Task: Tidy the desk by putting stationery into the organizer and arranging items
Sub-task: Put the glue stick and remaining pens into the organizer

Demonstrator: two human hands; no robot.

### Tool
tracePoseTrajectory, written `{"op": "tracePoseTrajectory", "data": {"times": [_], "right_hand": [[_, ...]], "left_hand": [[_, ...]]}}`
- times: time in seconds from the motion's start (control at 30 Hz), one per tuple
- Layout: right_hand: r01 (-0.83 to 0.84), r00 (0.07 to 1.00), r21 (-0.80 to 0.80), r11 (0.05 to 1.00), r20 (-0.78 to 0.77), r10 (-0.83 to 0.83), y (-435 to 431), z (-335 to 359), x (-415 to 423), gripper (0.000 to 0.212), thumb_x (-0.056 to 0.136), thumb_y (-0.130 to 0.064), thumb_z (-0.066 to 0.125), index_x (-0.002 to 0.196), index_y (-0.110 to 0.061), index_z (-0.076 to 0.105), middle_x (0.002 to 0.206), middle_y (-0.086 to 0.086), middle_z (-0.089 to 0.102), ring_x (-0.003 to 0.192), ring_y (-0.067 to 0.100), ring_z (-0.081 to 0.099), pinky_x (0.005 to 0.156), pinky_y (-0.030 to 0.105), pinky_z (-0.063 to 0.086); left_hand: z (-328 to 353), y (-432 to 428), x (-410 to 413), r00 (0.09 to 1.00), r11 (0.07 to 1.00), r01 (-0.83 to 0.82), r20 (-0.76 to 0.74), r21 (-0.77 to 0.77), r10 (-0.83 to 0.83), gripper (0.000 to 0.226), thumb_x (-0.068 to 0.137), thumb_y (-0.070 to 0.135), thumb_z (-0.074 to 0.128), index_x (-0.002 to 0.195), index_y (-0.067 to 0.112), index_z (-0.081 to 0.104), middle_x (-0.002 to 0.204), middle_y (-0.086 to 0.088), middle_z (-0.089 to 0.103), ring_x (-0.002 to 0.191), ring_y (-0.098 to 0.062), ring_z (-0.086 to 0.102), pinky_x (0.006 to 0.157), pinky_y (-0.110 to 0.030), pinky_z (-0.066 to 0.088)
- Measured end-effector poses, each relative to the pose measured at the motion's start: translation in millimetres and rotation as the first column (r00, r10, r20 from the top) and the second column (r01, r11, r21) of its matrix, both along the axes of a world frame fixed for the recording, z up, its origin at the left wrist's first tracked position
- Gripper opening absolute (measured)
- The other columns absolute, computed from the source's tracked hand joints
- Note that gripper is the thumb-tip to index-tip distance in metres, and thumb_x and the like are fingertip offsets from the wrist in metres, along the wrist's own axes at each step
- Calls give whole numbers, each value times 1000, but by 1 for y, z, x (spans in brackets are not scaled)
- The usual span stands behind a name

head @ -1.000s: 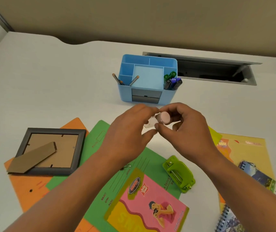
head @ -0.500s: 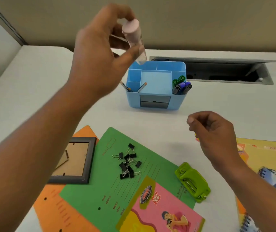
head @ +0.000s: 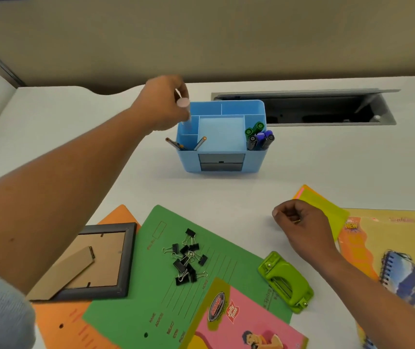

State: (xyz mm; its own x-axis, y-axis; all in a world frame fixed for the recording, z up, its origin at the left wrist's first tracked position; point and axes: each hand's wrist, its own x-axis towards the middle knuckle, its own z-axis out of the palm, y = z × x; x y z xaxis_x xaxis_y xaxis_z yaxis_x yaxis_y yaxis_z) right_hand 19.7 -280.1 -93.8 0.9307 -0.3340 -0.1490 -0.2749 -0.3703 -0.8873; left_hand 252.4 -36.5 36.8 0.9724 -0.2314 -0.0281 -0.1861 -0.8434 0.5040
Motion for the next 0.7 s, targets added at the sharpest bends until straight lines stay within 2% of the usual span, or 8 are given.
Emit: {"op": "tracePoseTrajectory", "data": {"times": [0.13, 0.27, 0.5, 0.7], "right_hand": [[7, 1000, 15, 1000, -6, -7, -1, -3, -2, 13, 83, -11, 72, 76, -21, 69, 74, -6, 70, 63, 2, 59, 60, 11, 46], [-11, 1000, 14, 1000, -16, 11, -3, -6, -6, 14, 83, -11, 73, 77, -22, 70, 73, -6, 70, 63, 2, 59, 60, 11, 46], [-15, 1000, 9, 1000, -25, 15, -5, -11, -10, 14, 84, -11, 72, 77, -23, 70, 72, -6, 70, 64, 6, 61, 61, 15, 48], [-25, 1000, -3, 1000, -15, 25, -3, -11, -8, 15, 83, -13, 73, 76, -26, 70, 74, -14, 70, 66, 9, 61, 60, 14, 47]], "left_hand": [[-10, 0, 7, 1000, 990, 21, 1, 137, -22, 31, 75, 23, 80, 100, 15, 64, 97, -5, 66, 87, -23, 62, 65, -30, 45], [-17, -1, 13, 999, 978, 19, -36, 209, -12, 35, 74, 28, 81, 102, 15, 63, 100, -5, 65, 91, -25, 61, 66, -32, 44], [-20, -1, 13, 998, 979, 19, -68, 205, -5, 27, 76, 30, 80, 93, 16, 64, 97, -6, 66, 92, -25, 61, 76, -38, 53], [-15, -1, 11, 999, 987, -4, -37, 162, 10, 31, 78, 38, 76, 97, 15, 66, 97, -4, 67, 91, -22, 62, 77, -39, 55]]}}
